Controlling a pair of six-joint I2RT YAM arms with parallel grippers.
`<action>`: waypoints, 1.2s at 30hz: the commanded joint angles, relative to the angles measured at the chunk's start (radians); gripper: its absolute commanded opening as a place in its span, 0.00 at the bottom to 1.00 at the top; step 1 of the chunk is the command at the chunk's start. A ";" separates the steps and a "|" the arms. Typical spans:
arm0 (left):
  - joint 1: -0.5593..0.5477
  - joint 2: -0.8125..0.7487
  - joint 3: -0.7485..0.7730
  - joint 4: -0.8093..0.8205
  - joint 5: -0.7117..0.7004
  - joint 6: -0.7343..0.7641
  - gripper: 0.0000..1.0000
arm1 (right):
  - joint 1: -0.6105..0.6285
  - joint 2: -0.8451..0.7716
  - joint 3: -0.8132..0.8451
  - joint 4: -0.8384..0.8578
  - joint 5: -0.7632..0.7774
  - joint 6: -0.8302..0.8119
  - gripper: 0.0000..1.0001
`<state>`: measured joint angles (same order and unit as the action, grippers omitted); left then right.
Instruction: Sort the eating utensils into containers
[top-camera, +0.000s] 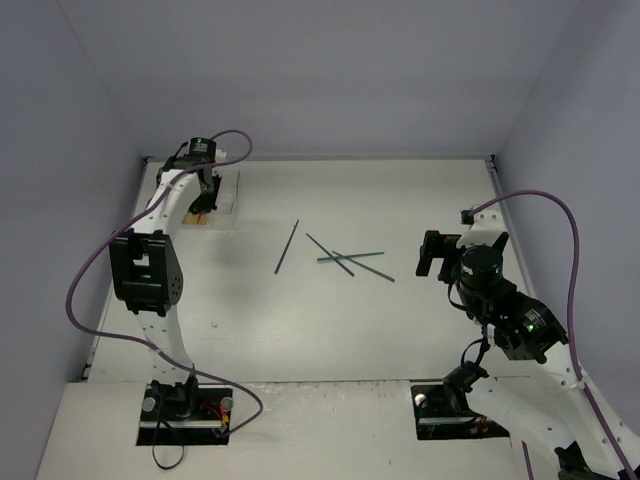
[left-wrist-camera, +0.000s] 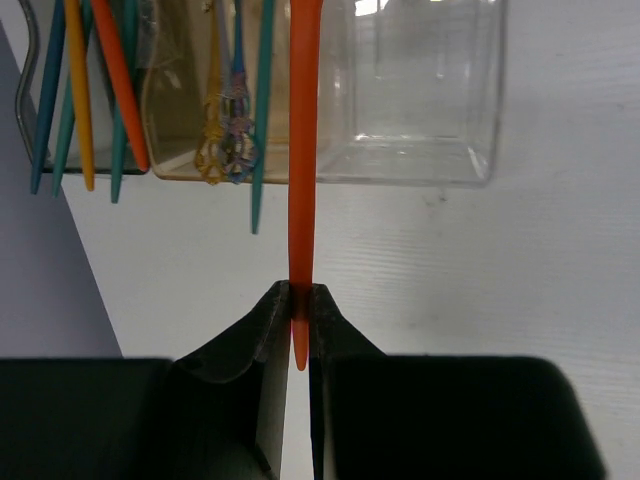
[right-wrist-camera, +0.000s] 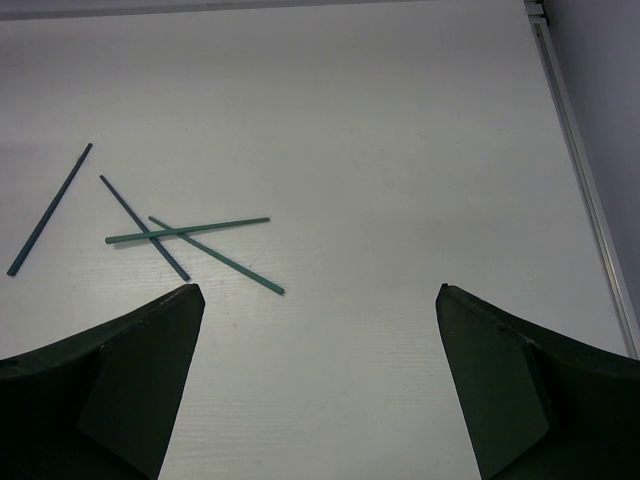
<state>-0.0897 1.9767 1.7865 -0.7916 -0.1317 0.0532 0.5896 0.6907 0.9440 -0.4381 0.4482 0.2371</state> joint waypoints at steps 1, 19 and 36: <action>0.044 0.063 0.158 -0.065 -0.026 0.034 0.00 | -0.005 0.026 0.026 0.053 0.029 0.001 1.00; 0.123 0.249 0.441 -0.156 0.018 0.025 0.17 | -0.005 0.053 0.024 0.053 0.037 0.001 1.00; -0.184 -0.074 0.068 -0.038 0.181 -0.164 0.42 | -0.005 0.018 0.016 0.053 0.038 -0.001 1.00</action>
<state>-0.1283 2.0378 1.9637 -0.9180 -0.0213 -0.0186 0.5896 0.7189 0.9440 -0.4381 0.4484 0.2371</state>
